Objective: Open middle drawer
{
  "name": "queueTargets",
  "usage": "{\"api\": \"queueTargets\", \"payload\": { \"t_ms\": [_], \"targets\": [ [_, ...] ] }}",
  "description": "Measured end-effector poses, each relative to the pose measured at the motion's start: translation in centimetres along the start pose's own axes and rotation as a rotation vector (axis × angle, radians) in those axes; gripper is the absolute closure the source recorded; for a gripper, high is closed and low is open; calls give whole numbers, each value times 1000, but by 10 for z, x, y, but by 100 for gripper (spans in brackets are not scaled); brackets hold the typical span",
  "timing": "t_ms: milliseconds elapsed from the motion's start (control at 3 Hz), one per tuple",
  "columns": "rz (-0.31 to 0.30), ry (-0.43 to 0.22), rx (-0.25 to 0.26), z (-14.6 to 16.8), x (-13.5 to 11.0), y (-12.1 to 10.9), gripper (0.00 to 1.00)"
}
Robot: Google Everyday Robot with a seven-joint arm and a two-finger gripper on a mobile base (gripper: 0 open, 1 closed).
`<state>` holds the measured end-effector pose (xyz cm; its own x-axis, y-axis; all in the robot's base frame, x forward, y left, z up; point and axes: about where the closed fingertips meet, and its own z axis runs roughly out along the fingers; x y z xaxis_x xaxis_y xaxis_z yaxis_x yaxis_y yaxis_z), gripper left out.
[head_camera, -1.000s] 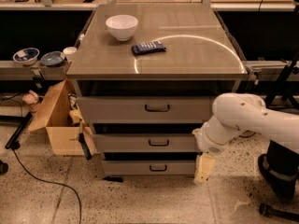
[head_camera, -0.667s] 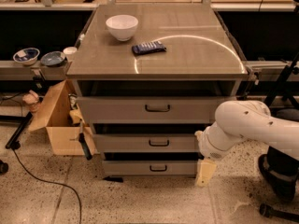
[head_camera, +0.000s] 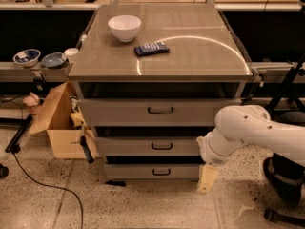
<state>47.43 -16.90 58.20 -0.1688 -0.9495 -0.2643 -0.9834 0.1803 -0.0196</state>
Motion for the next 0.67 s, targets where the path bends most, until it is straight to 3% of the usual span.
{"api": "queueTargets", "payload": {
  "t_ms": [667],
  "targets": [
    [-36, -20, 10, 46, -19, -4, 0]
  ]
}}
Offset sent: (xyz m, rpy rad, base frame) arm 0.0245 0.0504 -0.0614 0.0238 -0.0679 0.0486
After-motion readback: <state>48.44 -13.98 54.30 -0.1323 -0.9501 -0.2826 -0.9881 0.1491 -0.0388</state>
